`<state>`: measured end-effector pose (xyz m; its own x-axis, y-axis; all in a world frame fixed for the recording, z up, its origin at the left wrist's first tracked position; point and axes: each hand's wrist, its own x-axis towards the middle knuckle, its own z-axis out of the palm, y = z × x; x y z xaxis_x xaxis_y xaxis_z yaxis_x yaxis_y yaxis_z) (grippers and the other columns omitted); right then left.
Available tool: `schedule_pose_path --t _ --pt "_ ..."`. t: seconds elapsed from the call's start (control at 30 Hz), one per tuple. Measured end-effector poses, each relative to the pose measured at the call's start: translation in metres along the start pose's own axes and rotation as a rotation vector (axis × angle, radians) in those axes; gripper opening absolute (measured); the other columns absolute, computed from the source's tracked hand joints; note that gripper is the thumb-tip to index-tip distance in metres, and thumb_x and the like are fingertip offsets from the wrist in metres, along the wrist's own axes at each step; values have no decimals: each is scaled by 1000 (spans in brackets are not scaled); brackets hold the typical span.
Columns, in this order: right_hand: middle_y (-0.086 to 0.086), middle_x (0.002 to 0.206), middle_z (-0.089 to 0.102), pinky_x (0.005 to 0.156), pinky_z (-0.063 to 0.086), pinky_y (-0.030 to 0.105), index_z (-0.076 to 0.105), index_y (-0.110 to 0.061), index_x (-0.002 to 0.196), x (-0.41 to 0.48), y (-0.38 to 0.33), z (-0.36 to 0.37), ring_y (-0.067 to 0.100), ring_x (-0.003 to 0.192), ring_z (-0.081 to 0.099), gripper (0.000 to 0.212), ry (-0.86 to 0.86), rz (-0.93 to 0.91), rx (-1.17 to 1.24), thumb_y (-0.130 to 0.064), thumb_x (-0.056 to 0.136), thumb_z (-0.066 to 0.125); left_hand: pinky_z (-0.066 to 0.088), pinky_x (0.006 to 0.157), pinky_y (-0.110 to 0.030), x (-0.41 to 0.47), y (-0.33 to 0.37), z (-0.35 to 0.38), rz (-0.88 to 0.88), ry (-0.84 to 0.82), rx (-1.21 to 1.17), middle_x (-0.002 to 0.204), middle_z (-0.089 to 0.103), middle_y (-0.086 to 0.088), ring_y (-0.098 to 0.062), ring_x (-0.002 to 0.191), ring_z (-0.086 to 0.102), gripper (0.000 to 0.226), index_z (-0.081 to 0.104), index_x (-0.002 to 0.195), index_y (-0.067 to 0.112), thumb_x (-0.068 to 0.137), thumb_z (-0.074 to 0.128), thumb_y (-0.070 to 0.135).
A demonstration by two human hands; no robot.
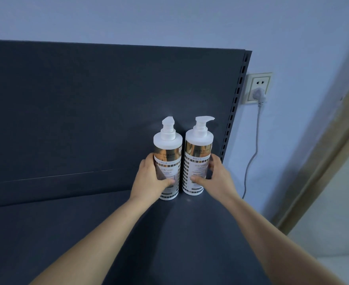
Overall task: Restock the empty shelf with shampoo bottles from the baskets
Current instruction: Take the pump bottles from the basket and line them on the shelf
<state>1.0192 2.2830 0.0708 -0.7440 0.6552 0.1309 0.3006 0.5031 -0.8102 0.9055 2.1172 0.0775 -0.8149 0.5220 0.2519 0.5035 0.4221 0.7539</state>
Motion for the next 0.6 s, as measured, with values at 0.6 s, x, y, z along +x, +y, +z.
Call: schedule_pose_path --t 0.6 --pt "11 145 44 108 33 34 39 -13 145 -235 -18 -30 29 136 38 59 175 424 -632 -30 92 58 37 107 -38 -104 5 -26 498 -567 488 147 38 -2 -21 137 33 61 39 139 12 89 61 40"
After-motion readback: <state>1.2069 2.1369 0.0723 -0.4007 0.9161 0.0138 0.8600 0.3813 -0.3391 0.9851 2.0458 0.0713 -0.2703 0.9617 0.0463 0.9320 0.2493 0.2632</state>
